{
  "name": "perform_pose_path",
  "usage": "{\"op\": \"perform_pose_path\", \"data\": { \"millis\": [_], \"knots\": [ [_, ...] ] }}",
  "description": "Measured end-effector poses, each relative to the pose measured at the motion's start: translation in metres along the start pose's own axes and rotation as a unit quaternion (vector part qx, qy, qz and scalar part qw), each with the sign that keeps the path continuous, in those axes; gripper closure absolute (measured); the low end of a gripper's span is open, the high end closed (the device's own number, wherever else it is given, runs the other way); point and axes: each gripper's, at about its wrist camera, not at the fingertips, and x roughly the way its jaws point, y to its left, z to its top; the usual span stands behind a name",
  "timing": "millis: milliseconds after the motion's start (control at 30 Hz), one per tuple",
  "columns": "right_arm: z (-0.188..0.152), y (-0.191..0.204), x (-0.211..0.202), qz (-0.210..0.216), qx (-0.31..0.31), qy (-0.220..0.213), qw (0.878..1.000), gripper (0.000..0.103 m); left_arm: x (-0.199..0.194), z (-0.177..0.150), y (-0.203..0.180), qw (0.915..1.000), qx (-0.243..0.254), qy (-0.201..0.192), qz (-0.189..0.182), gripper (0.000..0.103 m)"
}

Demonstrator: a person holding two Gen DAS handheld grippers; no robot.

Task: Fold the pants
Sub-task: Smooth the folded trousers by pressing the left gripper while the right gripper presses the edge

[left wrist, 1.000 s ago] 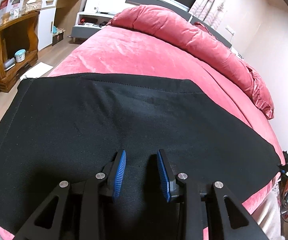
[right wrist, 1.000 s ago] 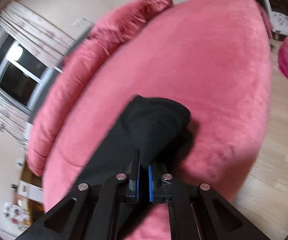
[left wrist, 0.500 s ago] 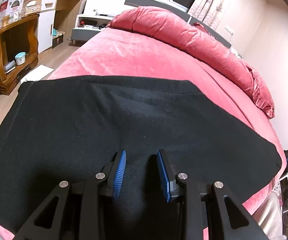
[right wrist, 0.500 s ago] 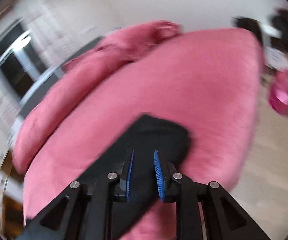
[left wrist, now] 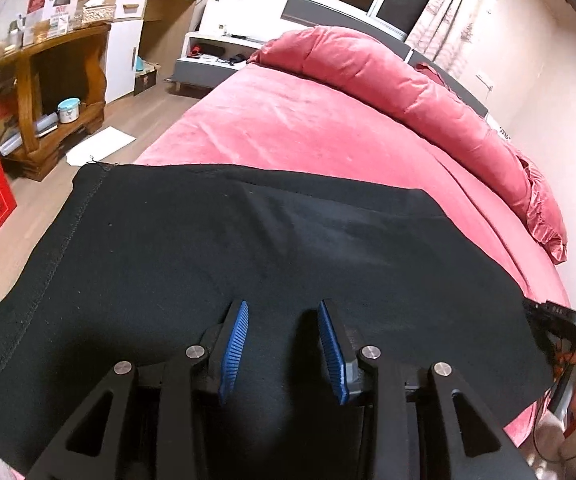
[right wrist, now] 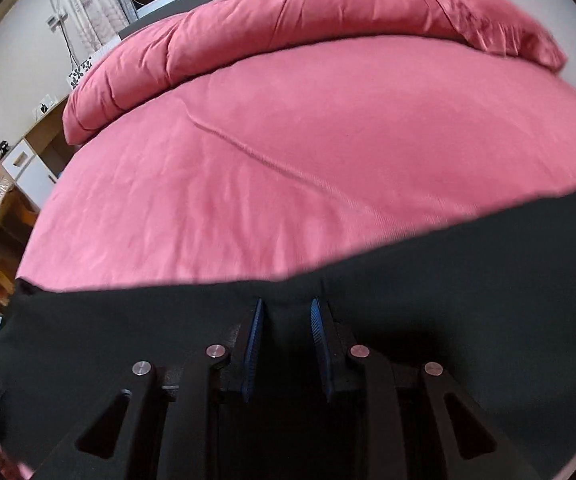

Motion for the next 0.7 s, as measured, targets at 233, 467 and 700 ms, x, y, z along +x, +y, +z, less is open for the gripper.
{"op": "perform_pose_path", "data": {
  "millis": [233, 467, 700],
  "knots": [
    [-0.014, 0.001, -0.043, 0.013, 0.018, -0.036, 0.999, 0.077, -0.012, 0.003, 0.0, 0.9995, -0.004, -0.03, -0.012, 0.066],
    [-0.045, -0.013, -0.046, 0.01, 0.046, -0.031, 0.998, 0.059, 0.0, 0.006, 0.006, 0.9997, -0.015, -0.014, 0.013, 0.065],
    [-0.053, -0.004, -0.076, 0.042, 0.089, -0.07, 0.993, 0.059, -0.006, 0.006, -0.013, 0.9998, -0.002, -0.017, -0.011, 0.065]
  ]
}}
